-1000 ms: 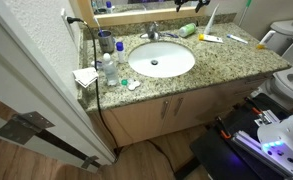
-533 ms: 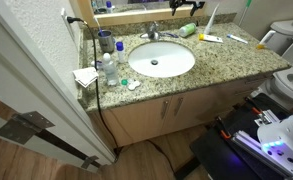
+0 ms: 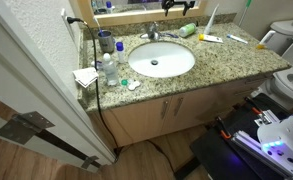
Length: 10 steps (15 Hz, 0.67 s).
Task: Turn on the faucet of the hand sink.
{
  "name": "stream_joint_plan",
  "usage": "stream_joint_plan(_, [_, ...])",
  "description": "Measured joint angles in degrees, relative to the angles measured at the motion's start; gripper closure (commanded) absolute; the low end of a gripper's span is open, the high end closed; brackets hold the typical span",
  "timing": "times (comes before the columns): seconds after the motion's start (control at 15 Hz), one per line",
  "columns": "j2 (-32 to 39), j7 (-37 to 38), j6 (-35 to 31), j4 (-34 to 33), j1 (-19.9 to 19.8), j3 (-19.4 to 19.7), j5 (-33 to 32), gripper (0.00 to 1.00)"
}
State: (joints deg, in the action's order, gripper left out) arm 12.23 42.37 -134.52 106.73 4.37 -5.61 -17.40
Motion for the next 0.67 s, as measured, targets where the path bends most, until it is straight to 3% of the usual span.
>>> stream_joint_plan(0.33, [4.5,-12.0,4.1,-3.5,-0.1,0.8,13.9,0.0])
stream_joint_plan(0.67, [12.5,-9.6,3.2,-13.1,1.1,3.7,14.3,0.0])
